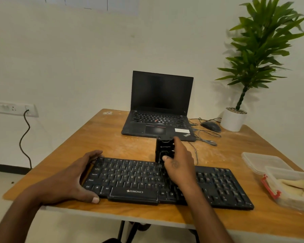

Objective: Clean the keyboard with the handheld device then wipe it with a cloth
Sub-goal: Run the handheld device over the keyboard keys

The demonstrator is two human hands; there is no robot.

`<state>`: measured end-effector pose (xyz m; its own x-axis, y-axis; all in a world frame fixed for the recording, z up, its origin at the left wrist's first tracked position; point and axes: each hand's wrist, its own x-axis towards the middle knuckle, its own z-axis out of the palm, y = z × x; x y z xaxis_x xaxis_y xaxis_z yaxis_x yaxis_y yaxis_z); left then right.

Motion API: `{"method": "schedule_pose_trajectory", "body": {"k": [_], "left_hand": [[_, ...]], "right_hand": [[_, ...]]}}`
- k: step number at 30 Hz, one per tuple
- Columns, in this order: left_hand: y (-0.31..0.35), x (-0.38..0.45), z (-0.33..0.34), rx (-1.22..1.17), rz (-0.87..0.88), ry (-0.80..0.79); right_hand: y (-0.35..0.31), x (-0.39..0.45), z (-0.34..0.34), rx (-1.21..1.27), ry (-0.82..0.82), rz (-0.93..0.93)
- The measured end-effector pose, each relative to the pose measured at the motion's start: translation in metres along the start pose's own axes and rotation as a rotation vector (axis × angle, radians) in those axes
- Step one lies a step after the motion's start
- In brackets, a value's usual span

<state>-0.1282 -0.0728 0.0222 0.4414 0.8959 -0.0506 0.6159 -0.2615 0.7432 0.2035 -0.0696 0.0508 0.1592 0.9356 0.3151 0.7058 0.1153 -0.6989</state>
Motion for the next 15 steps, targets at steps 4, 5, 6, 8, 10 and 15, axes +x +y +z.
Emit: {"method": "schedule_pose_trajectory", "body": {"k": [4,5,6,8,10,15], "left_hand": [[0.001,-0.001,0.001,-0.002,0.005,0.008],[0.000,-0.001,0.001,0.001,0.008,0.012],[0.000,-0.001,0.002,0.006,0.013,0.014],[-0.001,-0.002,0.002,0.018,0.021,0.023],[-0.001,-0.002,0.002,0.025,0.024,0.021],[0.001,-0.003,0.002,0.030,0.022,0.023]], "right_hand": [[0.007,0.001,-0.010,0.025,0.042,0.064],[0.009,0.002,-0.013,0.012,0.064,0.083],[0.011,0.001,-0.014,-0.006,0.081,0.093],[0.005,-0.001,-0.008,-0.019,0.073,0.083],[-0.006,-0.004,0.007,-0.021,0.025,0.050],[-0.019,-0.004,0.023,-0.016,-0.037,0.009]]}}
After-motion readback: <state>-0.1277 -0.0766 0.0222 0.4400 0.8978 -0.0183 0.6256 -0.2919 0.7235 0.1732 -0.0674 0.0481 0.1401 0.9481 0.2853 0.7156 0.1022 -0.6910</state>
